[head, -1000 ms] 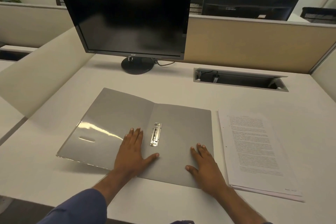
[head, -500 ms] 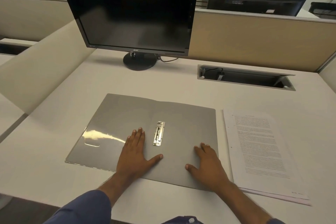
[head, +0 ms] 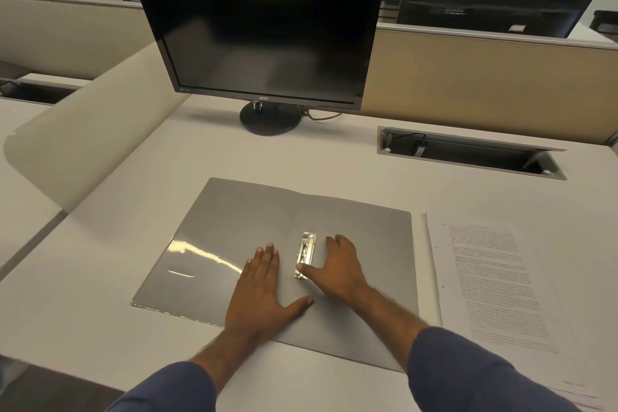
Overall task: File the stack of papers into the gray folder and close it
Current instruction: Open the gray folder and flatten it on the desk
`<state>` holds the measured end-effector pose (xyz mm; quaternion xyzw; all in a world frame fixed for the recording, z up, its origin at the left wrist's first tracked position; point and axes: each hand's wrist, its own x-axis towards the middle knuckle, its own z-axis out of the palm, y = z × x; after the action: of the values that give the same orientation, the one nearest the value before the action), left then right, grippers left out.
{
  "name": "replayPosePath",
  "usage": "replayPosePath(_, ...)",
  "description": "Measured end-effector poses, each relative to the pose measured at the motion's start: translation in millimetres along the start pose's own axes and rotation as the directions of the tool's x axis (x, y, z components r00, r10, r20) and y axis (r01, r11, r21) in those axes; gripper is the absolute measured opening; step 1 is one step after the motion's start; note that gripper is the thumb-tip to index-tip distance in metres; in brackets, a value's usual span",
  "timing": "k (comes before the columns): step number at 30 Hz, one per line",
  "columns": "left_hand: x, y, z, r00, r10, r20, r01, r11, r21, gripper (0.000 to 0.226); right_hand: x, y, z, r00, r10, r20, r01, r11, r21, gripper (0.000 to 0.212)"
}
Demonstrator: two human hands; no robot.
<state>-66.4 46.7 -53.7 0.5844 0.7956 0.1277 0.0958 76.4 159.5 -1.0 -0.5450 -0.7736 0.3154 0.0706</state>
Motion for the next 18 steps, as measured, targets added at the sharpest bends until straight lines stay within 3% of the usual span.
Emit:
replayPosePath(6, 0.9, -0.9, 2.7, 1.000, 0.002, 0.022, -0.002, 1.000, 0.011, 0.121, 2.5, -2.9, 15.4, 0.999, -0.020, -0.045, 0.014, 0.993, -0.116, 0.103)
replayPosePath(18, 0.4, -3.1, 5.8, 1.000, 0.012, 0.016, -0.013, 0.999, 0.038, 0.115, 4.1, 10.8, 35.5, 0.999, -0.016, -0.052, 0.010, 0.994, -0.106, 0.108)
